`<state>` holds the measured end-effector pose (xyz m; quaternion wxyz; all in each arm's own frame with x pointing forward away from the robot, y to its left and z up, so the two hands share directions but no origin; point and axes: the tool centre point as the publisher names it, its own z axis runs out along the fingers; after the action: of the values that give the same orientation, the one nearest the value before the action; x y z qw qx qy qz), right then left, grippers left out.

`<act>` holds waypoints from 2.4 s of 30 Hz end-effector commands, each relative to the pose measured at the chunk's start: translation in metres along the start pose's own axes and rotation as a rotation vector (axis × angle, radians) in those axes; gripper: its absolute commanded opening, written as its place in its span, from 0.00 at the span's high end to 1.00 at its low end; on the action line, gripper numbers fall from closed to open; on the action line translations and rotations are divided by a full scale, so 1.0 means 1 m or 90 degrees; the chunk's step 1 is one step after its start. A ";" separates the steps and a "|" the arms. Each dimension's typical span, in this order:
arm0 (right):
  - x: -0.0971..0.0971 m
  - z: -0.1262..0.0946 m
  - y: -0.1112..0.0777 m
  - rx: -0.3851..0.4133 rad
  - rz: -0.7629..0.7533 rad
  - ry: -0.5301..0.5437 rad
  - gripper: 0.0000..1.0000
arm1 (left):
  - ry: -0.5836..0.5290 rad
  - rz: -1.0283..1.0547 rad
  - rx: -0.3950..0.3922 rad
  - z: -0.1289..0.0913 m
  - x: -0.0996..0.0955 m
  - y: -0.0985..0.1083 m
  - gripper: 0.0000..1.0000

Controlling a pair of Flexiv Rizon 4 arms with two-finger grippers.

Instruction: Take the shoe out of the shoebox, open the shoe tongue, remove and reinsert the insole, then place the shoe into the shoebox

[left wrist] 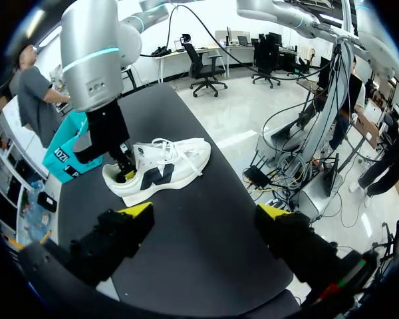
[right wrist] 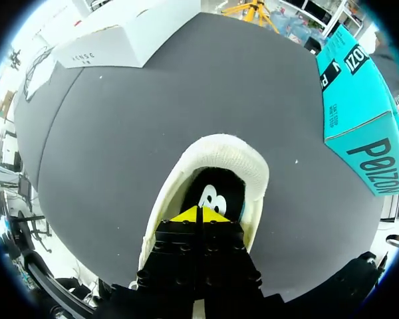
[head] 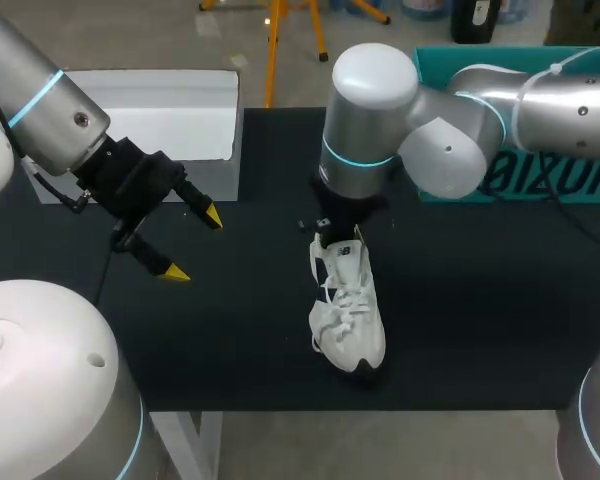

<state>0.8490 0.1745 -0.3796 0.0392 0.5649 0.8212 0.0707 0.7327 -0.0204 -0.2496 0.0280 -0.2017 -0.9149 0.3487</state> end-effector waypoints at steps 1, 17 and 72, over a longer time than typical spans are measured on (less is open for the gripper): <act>-0.002 -0.023 0.002 0.020 0.003 -0.009 1.00 | 0.002 -0.001 -0.003 0.000 -0.001 0.000 0.00; -0.001 0.011 -0.018 0.113 0.038 0.017 0.52 | 0.002 -0.001 -0.003 0.000 -0.001 0.000 0.00; 0.021 -0.040 -0.046 0.025 -0.020 0.042 1.00 | 0.002 -0.001 -0.003 0.000 -0.001 0.000 0.00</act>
<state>0.7868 0.1656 -0.3350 0.0038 0.5524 0.8294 0.0828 0.7327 -0.0205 -0.2497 0.0279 -0.2016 -0.9149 0.3486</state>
